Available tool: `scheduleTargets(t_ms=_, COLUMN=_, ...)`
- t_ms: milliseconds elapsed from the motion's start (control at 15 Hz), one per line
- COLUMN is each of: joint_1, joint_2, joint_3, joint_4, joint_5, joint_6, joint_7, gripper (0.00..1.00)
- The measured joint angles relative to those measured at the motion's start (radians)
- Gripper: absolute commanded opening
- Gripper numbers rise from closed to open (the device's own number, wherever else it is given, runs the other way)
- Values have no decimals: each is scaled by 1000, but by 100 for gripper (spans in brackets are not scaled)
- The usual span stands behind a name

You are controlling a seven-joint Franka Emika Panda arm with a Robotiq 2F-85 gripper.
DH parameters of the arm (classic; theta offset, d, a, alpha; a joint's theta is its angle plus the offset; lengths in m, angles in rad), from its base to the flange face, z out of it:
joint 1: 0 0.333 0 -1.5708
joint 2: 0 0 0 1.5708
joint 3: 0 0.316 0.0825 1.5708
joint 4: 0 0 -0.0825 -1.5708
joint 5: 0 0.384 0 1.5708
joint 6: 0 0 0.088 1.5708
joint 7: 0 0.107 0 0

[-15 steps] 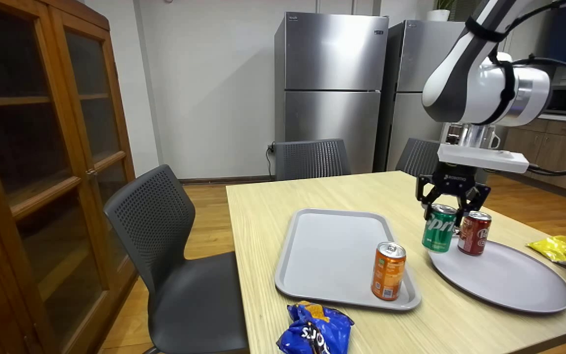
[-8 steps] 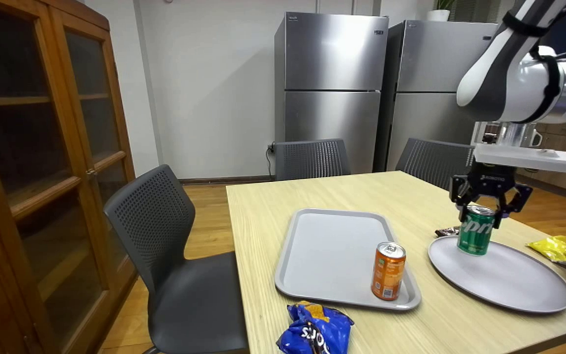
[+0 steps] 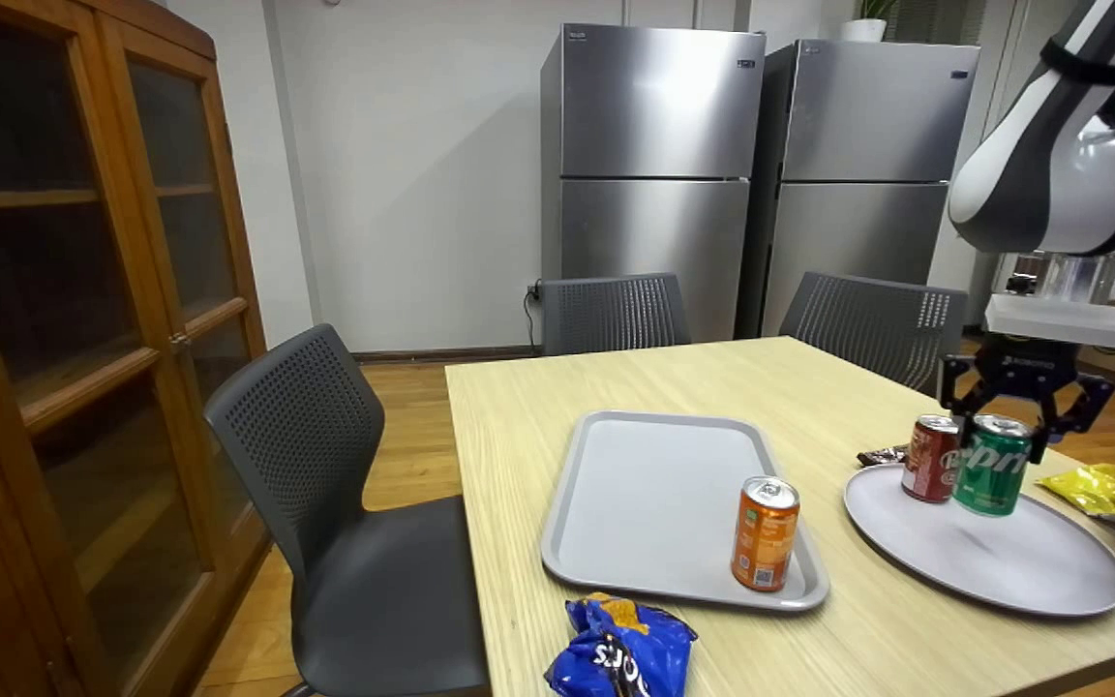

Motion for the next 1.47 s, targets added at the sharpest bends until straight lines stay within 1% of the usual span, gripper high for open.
scheduleTargets(t_ms=400, joint_1=-27, joint_2=18, joint_3=-7, joint_4=-7, joint_5=3, joint_6=23, joint_7=0, gripper=39)
scheduleTargets(t_ms=1067, joint_1=-45, joint_2=101, joint_3=-4, joint_4=10, joint_5=47, joint_6=50, joint_7=-3, gripper=39)
scheduleTargets(t_ms=1133, joint_1=-47, joint_2=106, joint_3=-4, joint_4=13, joint_5=47, joint_6=52, joint_7=-3, gripper=89)
scheduleTargets(t_ms=1200, joint_1=-48, joint_2=110, joint_3=-4, joint_4=15, joint_5=47, joint_6=53, joint_7=-3, gripper=90)
scheduleTargets(t_ms=1267, joint_1=-48, joint_2=110, joint_3=-4, joint_4=18, joint_5=47, joint_6=53, joint_7=-3, gripper=96)
scheduleTargets(t_ms=1333, joint_1=-49, joint_2=110, joint_3=-4, joint_4=20, joint_5=47, joint_6=53, joint_7=-3, gripper=100)
scheduleTargets(t_ms=1467, joint_1=-49, joint_2=109, joint_3=-4, joint_4=23, joint_5=47, joint_6=53, joint_7=-3, gripper=100)
